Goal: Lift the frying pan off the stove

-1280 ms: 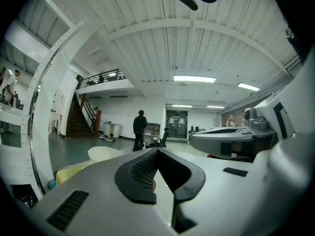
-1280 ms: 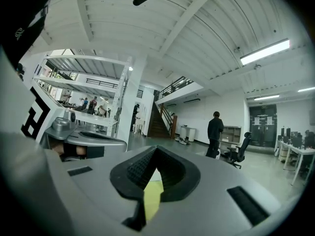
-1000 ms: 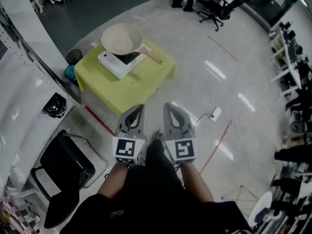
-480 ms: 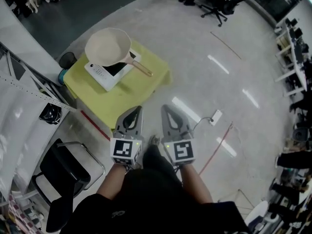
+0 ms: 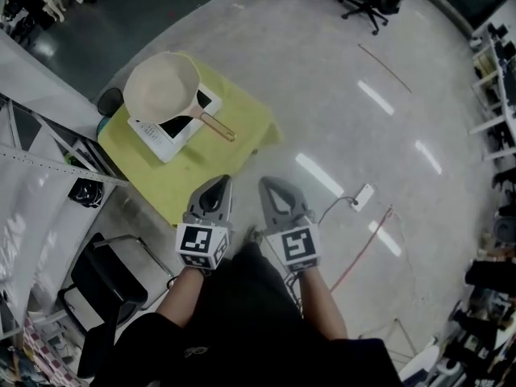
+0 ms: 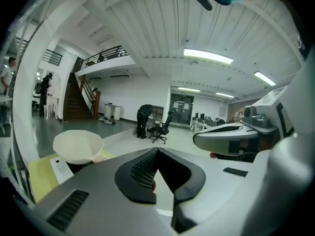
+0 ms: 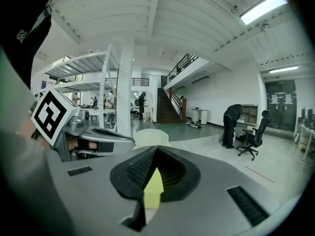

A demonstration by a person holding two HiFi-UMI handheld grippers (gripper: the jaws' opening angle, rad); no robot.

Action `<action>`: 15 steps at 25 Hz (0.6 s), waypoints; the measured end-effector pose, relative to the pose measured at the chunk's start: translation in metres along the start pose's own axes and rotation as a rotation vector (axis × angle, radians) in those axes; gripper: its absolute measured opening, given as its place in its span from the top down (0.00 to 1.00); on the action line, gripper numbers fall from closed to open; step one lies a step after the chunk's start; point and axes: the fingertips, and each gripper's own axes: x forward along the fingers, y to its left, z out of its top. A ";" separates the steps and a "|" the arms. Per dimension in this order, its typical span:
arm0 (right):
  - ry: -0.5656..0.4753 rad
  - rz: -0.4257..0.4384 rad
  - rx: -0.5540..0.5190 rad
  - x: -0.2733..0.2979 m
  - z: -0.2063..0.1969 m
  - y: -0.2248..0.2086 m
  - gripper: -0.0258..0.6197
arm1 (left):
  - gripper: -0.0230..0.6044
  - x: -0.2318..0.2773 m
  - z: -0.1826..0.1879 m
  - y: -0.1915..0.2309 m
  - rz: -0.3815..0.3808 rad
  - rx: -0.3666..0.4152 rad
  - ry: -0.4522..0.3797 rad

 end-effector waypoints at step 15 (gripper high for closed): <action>0.102 0.104 -0.099 0.080 -0.010 -0.029 0.94 | 0.89 0.049 -0.005 0.074 0.126 -0.069 0.042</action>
